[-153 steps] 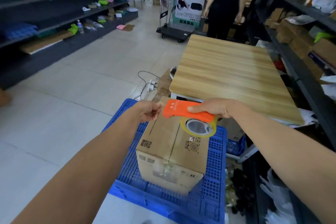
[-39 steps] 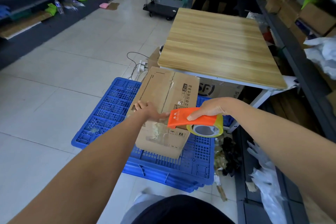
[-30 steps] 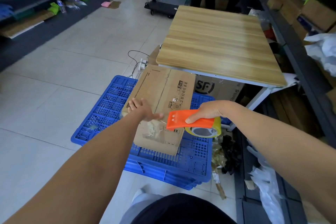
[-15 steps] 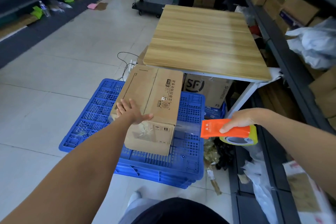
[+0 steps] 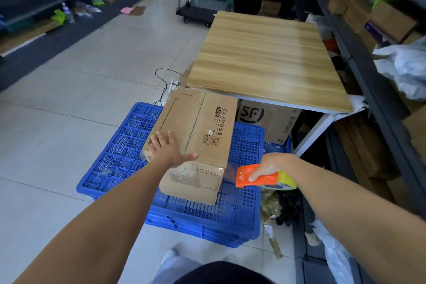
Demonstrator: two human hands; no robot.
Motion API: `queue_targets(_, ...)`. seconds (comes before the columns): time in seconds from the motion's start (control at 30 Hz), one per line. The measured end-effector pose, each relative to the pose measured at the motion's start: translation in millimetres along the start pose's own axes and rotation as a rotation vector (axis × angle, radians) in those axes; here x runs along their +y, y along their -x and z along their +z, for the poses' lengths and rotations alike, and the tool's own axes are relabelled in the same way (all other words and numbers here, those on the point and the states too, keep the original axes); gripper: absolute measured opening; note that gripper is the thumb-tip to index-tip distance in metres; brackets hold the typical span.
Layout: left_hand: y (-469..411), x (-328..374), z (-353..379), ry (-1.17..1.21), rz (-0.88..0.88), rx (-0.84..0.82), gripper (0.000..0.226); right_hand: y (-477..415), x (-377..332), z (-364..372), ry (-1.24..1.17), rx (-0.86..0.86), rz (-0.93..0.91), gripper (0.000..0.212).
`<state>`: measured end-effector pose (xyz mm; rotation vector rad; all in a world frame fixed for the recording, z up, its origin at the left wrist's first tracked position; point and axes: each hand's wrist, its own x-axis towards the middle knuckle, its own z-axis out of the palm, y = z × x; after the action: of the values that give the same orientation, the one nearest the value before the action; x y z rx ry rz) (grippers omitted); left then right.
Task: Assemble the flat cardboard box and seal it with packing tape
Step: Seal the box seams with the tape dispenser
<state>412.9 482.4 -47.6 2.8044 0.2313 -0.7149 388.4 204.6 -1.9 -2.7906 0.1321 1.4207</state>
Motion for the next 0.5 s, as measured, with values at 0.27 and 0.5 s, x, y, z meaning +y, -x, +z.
queue_targets(0.27, 1, 5, -3, -0.033, -0.011, 0.064, 0.128, -16, -40, 2, 0.012, 0.055, -0.006, 0.074)
queue_targets(0.5, 1, 13, 8, -0.079, 0.014, 0.043, 0.127, -28, -53, 10, -0.017, 0.141, 0.025, 0.073)
